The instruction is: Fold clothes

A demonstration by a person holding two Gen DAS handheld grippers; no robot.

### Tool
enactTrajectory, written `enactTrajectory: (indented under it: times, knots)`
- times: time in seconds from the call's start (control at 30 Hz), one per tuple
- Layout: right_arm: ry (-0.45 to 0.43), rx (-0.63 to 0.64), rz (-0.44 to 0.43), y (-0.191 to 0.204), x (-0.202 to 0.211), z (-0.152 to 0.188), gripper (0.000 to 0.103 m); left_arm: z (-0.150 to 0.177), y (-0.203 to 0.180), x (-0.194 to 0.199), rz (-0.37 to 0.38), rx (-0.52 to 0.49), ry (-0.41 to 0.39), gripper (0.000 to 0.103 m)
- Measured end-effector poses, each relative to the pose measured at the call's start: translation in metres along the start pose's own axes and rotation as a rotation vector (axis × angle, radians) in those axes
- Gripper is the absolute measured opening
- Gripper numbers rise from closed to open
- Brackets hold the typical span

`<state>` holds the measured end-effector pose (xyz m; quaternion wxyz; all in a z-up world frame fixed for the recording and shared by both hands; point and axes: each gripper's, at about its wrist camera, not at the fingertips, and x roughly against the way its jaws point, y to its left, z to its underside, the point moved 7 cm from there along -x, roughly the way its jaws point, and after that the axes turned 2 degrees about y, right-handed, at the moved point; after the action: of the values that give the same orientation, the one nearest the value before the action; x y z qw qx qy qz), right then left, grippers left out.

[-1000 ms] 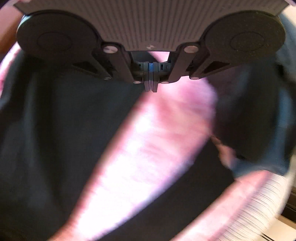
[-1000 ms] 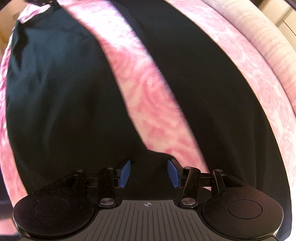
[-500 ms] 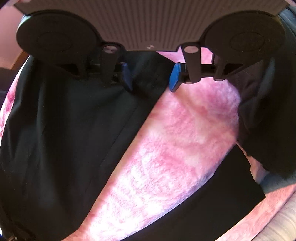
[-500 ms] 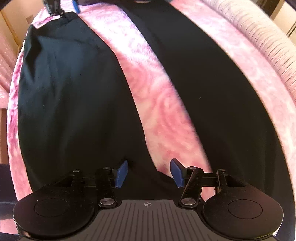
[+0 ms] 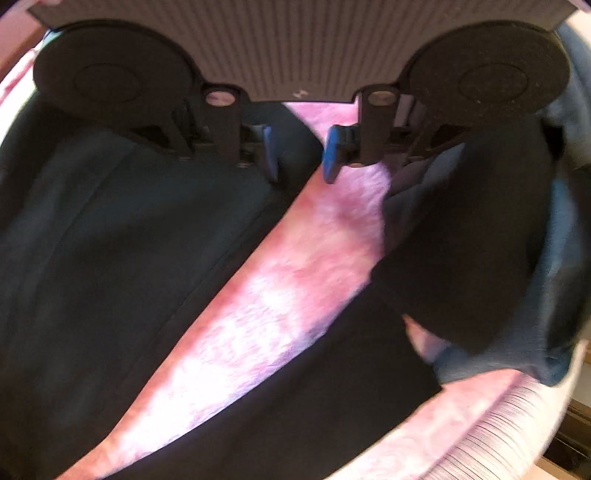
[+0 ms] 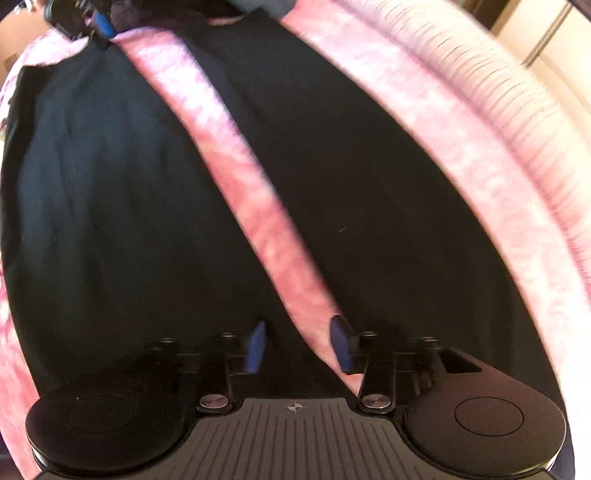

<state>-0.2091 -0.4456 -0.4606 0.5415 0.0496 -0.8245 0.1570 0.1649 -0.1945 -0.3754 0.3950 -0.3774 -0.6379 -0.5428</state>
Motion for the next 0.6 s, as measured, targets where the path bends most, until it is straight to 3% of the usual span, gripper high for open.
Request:
enactTrajectory:
  times: [0.1,0.23,0.4,0.6]
  knots:
    - [0.004,-0.072,0.009,0.009,0.026,0.019,0.05,0.016,-0.005,0.021,-0.081,0.006,-0.032,0.037]
    - [0.092,-0.122,-0.035,0.041,0.046,0.067,0.052,0.032,-0.041,0.042,-0.014,-0.037,-0.092,0.045]
    - [0.237,-0.18,-0.049,0.069,0.05,0.13,0.052,0.067,-0.106,0.054,0.004,-0.267,-0.081,0.047]
    - [0.301,-0.162,-0.002,0.076,0.049,0.163,0.053,0.078,-0.13,0.042,-0.06,-0.353,-0.059,0.047]
